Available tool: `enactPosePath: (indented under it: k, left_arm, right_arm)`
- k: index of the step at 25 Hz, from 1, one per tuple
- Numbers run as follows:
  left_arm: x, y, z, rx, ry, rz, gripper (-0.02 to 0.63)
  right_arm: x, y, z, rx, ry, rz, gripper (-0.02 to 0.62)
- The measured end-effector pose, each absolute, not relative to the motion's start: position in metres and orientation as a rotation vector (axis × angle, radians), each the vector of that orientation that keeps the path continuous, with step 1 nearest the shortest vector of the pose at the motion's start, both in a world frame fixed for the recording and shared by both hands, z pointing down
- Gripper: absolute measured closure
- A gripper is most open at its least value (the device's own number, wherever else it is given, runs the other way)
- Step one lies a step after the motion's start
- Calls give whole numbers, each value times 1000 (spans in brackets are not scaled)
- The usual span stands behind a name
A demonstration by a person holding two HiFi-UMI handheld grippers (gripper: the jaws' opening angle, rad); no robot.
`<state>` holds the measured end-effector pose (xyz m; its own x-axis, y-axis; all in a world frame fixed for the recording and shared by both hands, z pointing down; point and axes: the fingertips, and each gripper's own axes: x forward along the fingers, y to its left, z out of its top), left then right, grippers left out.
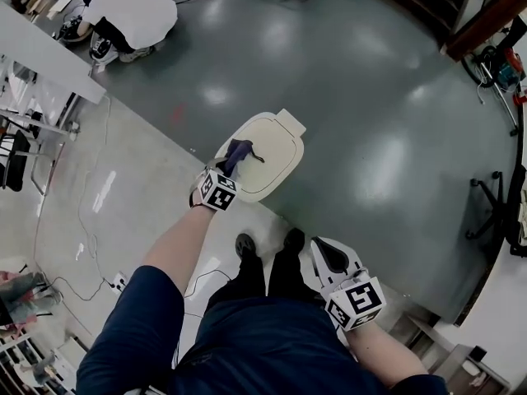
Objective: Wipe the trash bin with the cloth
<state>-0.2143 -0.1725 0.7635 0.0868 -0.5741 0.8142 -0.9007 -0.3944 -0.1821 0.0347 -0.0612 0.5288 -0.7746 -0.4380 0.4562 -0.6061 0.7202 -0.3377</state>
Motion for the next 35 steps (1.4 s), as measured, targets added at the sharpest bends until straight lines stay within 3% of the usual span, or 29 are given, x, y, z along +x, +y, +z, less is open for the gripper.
enactPosePath:
  k: [12,17,35]
  left_arm:
    - [-96,-80,773,2223,-1057,1269,554]
    - [-80,-59,738,2247,-1043,1114,554]
    - [-92,-34,413,2459,-1421,210,554]
  right_arm:
    - [15,-52,503,773,-2614,641,591]
    - [9,-52,490,779,-2644,615,591]
    - [-29,-63,429,740,-2821,452,591]
